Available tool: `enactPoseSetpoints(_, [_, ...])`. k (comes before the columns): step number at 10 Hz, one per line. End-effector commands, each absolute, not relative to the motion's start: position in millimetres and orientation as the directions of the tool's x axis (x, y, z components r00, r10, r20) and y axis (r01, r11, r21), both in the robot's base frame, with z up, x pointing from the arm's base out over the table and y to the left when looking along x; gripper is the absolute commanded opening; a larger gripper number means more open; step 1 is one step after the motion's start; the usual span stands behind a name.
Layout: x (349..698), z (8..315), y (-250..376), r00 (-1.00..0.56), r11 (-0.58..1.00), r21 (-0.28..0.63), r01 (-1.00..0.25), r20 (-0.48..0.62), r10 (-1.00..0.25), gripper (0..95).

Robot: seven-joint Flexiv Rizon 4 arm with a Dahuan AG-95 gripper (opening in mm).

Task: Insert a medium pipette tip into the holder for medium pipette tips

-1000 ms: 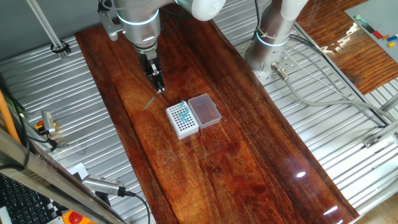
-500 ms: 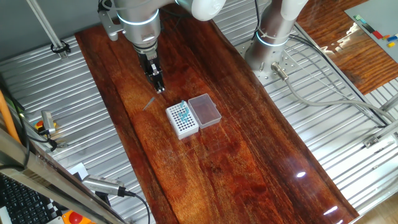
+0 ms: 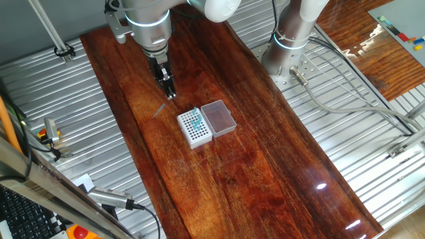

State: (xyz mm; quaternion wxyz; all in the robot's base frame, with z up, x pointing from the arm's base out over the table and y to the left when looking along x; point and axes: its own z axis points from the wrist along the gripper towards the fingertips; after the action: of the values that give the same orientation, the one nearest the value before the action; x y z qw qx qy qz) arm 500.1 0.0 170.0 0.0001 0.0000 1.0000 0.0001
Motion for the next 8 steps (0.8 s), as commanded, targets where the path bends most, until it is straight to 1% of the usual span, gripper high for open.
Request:
enactPoseSetpoints(1, [499.6,169.7,-0.1,-0.999,0.999,0.023,-0.034,-0.002,-0.034,0.0])
enactPoseSetpoints(8, [497.0,168.5,-0.3,-0.999,0.999,0.014,-0.036,0.002,-0.036,0.0])
